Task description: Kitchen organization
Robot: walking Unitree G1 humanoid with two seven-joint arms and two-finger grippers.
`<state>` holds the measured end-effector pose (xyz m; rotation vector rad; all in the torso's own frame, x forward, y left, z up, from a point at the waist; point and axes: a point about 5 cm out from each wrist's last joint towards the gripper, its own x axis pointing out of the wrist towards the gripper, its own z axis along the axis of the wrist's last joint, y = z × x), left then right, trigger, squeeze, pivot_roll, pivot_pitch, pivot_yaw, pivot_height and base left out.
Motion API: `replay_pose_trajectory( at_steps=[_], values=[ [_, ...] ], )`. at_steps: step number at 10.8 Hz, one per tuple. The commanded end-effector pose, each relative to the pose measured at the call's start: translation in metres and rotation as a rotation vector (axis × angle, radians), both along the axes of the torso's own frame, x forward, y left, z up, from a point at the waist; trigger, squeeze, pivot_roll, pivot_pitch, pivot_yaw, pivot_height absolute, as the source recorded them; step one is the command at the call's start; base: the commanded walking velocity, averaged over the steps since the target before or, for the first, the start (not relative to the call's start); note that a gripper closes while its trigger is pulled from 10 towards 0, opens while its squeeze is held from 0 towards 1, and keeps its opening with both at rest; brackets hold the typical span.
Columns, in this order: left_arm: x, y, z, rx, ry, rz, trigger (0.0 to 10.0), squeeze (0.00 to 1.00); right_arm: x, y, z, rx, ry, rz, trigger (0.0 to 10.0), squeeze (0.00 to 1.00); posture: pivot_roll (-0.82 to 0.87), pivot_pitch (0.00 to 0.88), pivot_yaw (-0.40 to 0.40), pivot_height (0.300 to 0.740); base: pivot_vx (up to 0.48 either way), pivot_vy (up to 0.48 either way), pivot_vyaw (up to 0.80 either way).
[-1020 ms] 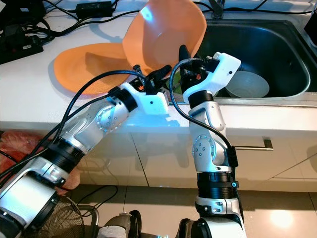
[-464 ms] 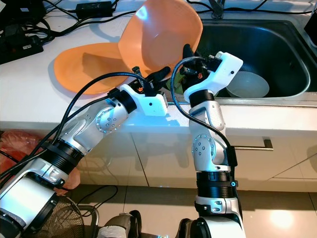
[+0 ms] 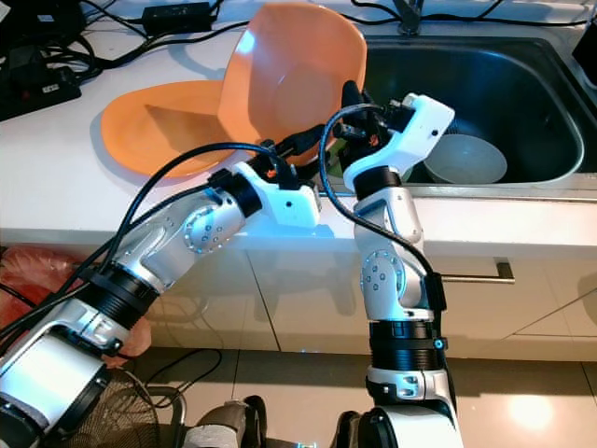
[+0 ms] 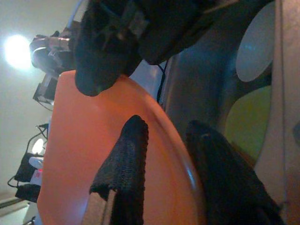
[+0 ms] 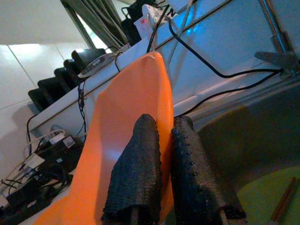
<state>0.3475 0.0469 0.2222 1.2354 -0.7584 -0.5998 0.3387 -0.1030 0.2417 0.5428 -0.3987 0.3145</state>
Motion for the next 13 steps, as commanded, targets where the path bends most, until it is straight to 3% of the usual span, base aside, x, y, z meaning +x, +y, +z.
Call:
replay_pose_trajectory(
  at_steps=[1, 3, 5, 8, 9, 10, 11, 13],
  values=[
    [-0.004, -0.004, 0.02, -0.05, -0.089, -0.031, 10.0, 0.0, 0.001, 0.004, -0.01, -0.019, 0.048, 0.021, 0.0, 0.0, 0.09, 0.166, 0.026, 0.74, 0.0, 0.0, 0.0],
    [-0.004, -0.004, 0.02, -0.05, -0.087, -0.033, 10.0, 0.0, 0.002, -0.001, -0.009, 0.0, 0.054, -0.016, 0.0, 0.0, 0.09, 0.167, 0.027, 0.74, 0.0, 0.0, 0.0],
    [-0.006, -0.006, 0.022, -0.063, -0.103, -0.036, 10.0, 0.0, 0.009, -0.021, -0.01, 0.034, 0.085, -0.184, 0.0, 0.0, 0.09, 0.168, 0.027, 0.74, 0.0, 0.0, 0.0],
    [-0.005, -0.005, 0.02, -0.068, -0.091, -0.028, 10.0, 0.0, 0.012, -0.032, -0.01, 0.073, 0.102, -0.252, 0.0, 0.0, 0.1, 0.166, 0.025, 0.74, 0.0, 0.0, 0.0],
    [-0.005, -0.005, 0.021, -0.081, -0.085, -0.03, 10.0, 1.0, 0.013, -0.033, -0.008, 0.08, 0.099, -0.257, 0.0, 0.0, 0.1, 0.165, 0.024, 0.74, 0.0, 0.0, 0.0],
    [-0.005, -0.005, 0.021, -0.079, -0.087, -0.026, 10.0, 1.0, 0.014, -0.034, -0.007, 0.087, 0.098, -0.271, 0.0, 0.0, 0.1, 0.165, 0.023, 0.74, 0.0, 0.0, 0.0],
    [-0.005, -0.004, 0.018, -0.07, -0.08, -0.021, 10.0, 0.0, 0.016, -0.038, -0.005, 0.102, 0.095, -0.298, 0.0, 0.0, 0.1, 0.164, 0.022, 0.74, 0.0, 0.0, 0.0],
    [-0.005, -0.002, 0.015, -0.099, -0.057, -0.005, 10.0, 0.0, 0.018, -0.046, -0.002, 0.113, 0.091, -0.341, 0.0, 0.0, 0.1, 0.163, 0.022, 0.74, 0.0, 0.0, 0.0]
  ],
)
